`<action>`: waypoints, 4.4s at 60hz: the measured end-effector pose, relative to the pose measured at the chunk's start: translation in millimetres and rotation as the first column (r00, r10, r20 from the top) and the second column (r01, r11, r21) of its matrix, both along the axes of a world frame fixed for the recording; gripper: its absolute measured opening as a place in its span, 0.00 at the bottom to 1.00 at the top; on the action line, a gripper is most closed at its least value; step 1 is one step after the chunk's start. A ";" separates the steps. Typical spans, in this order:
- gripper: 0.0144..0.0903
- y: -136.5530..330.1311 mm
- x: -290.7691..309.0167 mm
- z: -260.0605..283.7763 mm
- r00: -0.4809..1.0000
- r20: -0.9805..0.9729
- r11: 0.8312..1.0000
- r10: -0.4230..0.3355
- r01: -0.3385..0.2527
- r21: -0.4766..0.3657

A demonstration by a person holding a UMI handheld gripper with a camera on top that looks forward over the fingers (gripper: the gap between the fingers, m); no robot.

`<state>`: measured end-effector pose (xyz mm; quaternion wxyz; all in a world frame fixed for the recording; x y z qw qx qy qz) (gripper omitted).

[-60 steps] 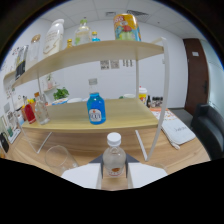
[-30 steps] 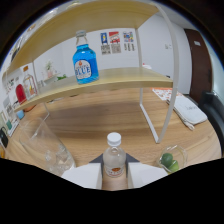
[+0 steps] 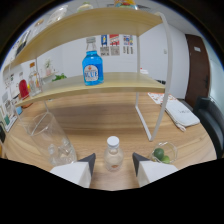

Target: Make me a cup of Mojito.

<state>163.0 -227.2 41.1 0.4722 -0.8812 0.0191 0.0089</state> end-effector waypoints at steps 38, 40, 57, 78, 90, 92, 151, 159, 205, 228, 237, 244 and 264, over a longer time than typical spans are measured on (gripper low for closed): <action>0.93 -97.3 -126.7 99.8 0.999 -0.022 0.998 -0.037 0.038 0.055; 0.93 -99.2 -138.0 100.1 0.999 -0.023 0.998 -0.030 0.031 0.049; 0.93 -71.3 -236.3 184.8 0.998 -0.012 0.988 0.057 -0.055 0.146; 0.95 1.1 -312.1 331.0 0.993 0.042 0.915 0.109 -0.117 0.387; 0.94 58.1 -322.4 359.8 0.995 0.031 0.900 0.091 -0.095 0.426; 0.94 67.7 -323.0 361.7 0.996 0.024 0.900 0.086 -0.088 0.427; 0.48 71.8 -313.5 381.5 0.994 0.007 0.890 0.109 -0.101 0.445; 0.48 38.9 -296.7 364.0 0.993 -0.009 0.887 0.115 -0.099 0.451; 0.48 8.8 -217.0 152.1 0.726 -0.687 0.965 -0.011 0.189 0.185; 0.48 19.9 -202.6 180.7 0.043 -0.998 0.949 -0.039 0.314 -0.023; 0.48 24.1 -196.9 185.6 -0.264 -0.963 0.944 -0.047 0.302 -0.129; 0.48 23.7 -193.9 191.0 -0.454 -0.890 0.940 -0.046 0.281 -0.192; 0.48 26.3 -184.2 183.5 -0.494 -0.867 0.927 -0.070 0.289 -0.239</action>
